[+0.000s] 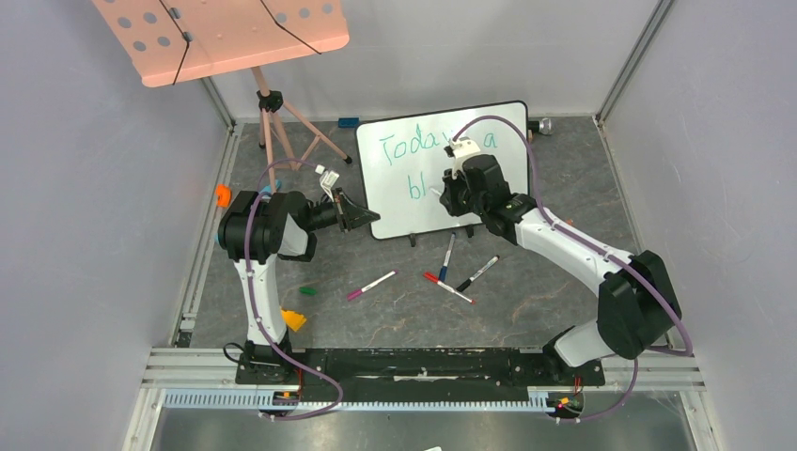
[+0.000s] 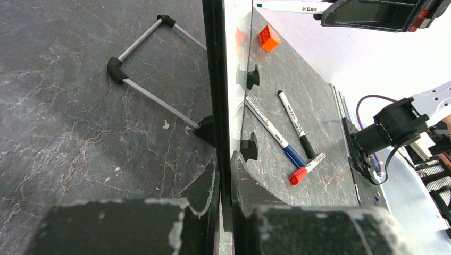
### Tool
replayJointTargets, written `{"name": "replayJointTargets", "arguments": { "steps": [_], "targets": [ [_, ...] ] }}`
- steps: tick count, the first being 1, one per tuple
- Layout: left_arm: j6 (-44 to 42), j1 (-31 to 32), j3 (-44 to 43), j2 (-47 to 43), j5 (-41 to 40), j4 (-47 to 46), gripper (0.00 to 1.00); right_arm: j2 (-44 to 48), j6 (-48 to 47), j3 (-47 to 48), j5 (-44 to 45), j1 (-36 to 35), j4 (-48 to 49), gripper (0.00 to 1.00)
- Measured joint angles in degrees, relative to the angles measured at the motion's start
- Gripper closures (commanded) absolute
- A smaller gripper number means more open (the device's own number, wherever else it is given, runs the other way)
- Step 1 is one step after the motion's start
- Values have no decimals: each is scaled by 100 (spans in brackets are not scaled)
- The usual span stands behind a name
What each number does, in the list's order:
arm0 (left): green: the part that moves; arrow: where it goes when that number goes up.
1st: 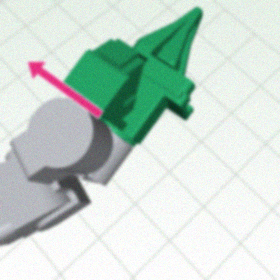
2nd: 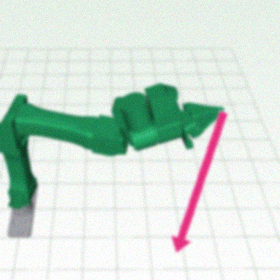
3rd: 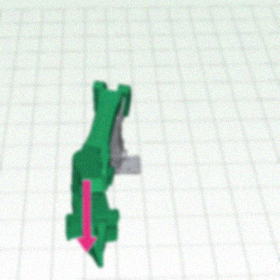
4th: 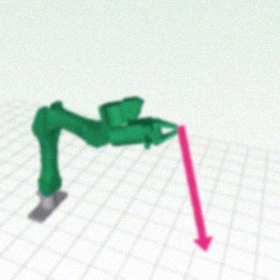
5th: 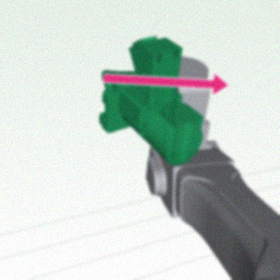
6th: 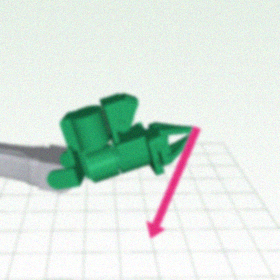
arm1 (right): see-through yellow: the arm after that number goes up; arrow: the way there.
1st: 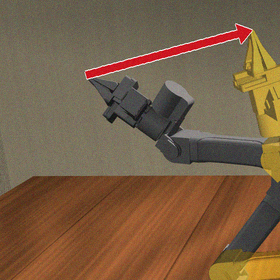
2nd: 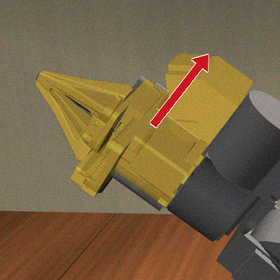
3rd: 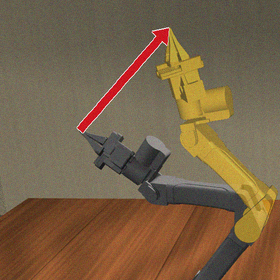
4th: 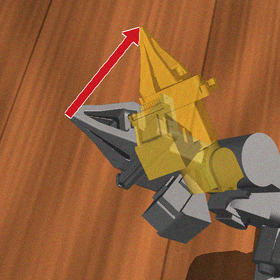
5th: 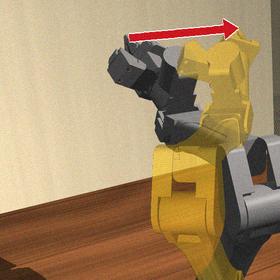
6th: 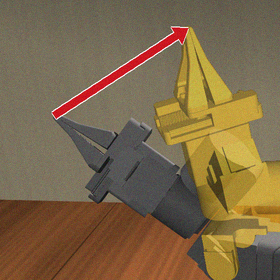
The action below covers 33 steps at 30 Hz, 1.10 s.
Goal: Write a sentence on the whiteboard
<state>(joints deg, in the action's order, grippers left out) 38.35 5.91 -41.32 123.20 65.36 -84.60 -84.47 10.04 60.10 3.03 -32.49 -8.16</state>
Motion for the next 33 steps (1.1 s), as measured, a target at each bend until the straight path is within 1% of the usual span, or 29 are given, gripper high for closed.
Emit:
{"name": "replayJointTargets", "arguments": {
  "steps": [11,18,33],
  "targets": [
    [0,0,0,0,13,0,98,-55,-2,0,79,15,72,100],
    [0,0,-9,0,22,2,98,-55,0,-4,173,225,74,100],
    [0,0,-9,2,22,2,98,-131,4,63,-179,278,87,100]
  ]
}}
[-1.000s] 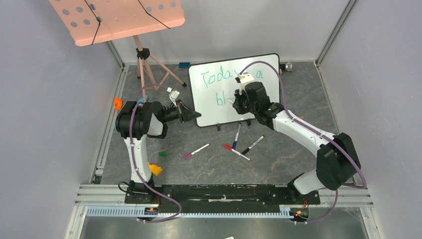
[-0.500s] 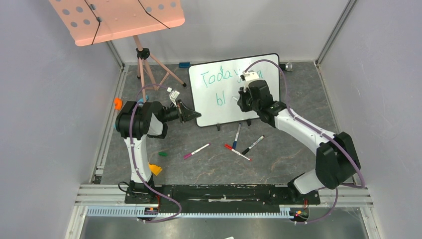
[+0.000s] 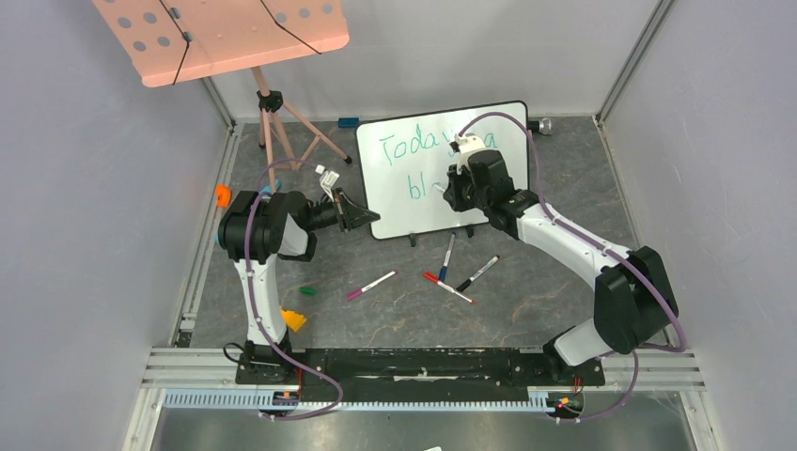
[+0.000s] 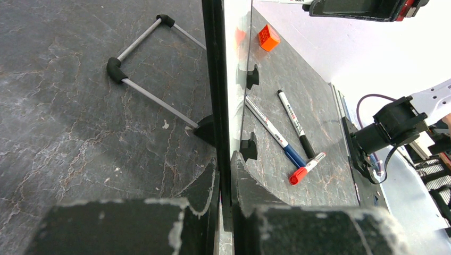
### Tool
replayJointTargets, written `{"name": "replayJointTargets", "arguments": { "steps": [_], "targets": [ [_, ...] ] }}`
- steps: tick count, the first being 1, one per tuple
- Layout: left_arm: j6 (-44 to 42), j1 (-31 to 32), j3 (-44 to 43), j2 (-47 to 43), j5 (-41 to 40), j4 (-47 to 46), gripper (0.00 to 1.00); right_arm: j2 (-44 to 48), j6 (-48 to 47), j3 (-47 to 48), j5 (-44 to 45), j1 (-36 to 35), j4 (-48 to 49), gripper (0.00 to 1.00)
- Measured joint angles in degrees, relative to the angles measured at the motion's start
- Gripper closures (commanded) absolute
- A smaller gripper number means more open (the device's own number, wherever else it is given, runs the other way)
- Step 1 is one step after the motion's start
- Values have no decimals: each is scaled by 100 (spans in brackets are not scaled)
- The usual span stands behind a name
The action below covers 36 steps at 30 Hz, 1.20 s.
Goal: Write a sentence on the whiteboard
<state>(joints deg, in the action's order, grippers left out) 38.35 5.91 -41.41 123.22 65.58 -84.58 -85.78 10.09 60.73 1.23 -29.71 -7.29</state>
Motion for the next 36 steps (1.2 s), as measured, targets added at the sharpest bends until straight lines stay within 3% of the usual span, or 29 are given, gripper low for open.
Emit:
{"name": "replayJointTargets", "arguments": {
  "steps": [16,36],
  "targets": [
    [0,0,0,0,0,0,98,-31,42,2,-186,0,2,100],
    [2,0,0,0,-2,2,98,-33,85,92,227,-7,-94,100]
  ]
}}
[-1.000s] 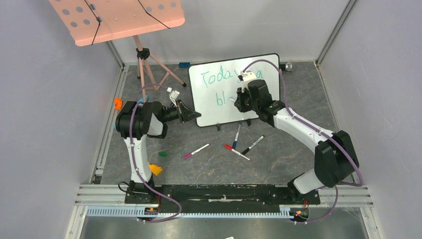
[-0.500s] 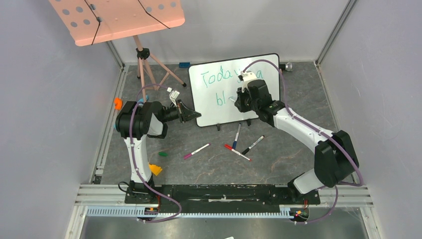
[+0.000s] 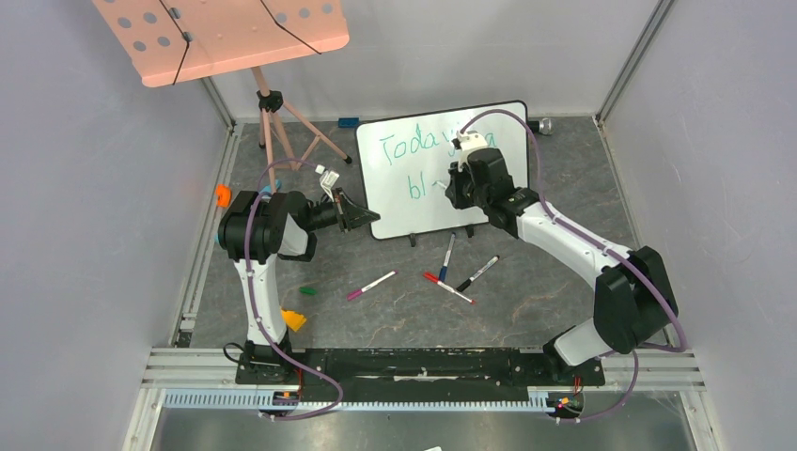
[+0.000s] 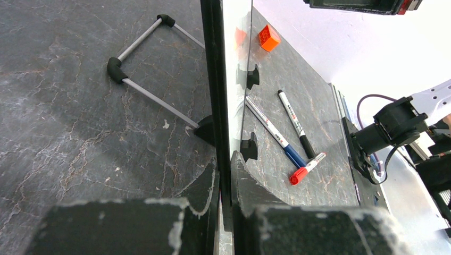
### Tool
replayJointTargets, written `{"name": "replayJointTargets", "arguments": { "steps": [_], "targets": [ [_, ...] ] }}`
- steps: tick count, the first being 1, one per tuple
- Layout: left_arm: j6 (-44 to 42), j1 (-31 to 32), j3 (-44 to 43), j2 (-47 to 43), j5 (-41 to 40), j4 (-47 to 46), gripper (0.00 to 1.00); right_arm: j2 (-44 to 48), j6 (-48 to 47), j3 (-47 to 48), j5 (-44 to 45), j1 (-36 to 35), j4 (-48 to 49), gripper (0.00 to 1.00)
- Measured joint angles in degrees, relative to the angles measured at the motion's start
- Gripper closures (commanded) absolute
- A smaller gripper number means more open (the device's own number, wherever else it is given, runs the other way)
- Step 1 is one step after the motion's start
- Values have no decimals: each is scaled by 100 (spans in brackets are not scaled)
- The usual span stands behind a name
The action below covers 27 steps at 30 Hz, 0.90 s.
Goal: Write a sentence on the whiteboard
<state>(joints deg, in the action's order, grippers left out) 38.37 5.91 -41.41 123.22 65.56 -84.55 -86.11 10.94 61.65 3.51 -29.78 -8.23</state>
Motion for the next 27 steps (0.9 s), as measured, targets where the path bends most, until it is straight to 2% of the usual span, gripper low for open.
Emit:
{"name": "replayJointTargets", "arguments": {
  "steps": [8,27],
  "targets": [
    [0,0,0,0,0,0,98,-59,-2,219,120,7,0,100],
    [0,0,0,0,0,0,98,-179,-46,179,-490,15,-2,100]
  ]
}}
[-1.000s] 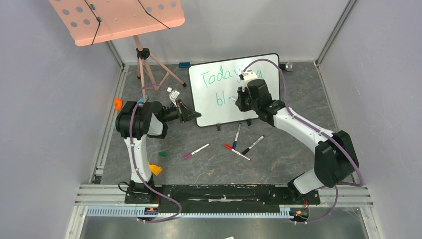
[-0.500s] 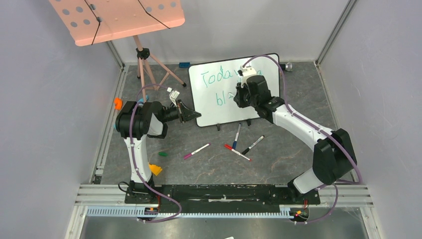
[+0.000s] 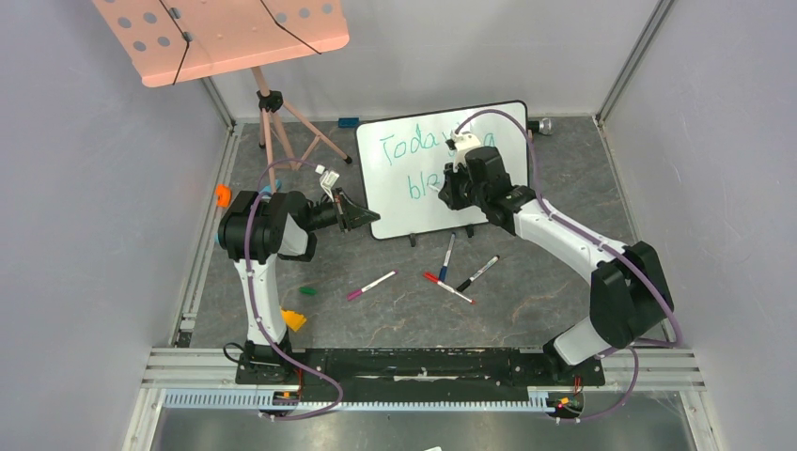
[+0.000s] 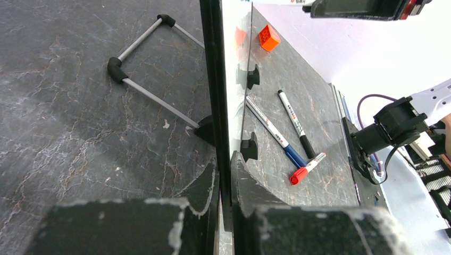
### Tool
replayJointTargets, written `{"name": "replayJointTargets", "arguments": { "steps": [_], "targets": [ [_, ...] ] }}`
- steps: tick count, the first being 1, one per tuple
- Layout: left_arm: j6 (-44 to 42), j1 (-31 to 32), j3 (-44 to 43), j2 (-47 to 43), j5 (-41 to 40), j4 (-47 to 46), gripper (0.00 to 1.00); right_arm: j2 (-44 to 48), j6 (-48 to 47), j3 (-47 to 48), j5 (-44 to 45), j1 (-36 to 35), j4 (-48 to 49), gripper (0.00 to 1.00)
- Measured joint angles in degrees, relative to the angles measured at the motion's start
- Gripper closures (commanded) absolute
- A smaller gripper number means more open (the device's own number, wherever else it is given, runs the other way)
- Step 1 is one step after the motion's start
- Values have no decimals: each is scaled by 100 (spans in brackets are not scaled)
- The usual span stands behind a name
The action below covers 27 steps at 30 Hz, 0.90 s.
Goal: Write a sentence on the whiteboard
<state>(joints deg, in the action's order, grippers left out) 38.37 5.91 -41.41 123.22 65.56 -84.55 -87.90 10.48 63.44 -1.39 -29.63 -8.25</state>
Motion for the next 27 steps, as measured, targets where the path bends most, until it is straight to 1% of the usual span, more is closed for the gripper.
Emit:
{"name": "replayJointTargets", "arguments": {
  "steps": [7,16,27],
  "targets": [
    [0,0,0,0,0,0,98,70,-35,-155,-24,-4,-92,100],
    [0,0,0,0,4,-2,98,238,-225,-162,369,15,-352,100],
    [0,0,-2,0,4,-2,98,481,-221,-155,240,116,-389,100]
  ]
}}
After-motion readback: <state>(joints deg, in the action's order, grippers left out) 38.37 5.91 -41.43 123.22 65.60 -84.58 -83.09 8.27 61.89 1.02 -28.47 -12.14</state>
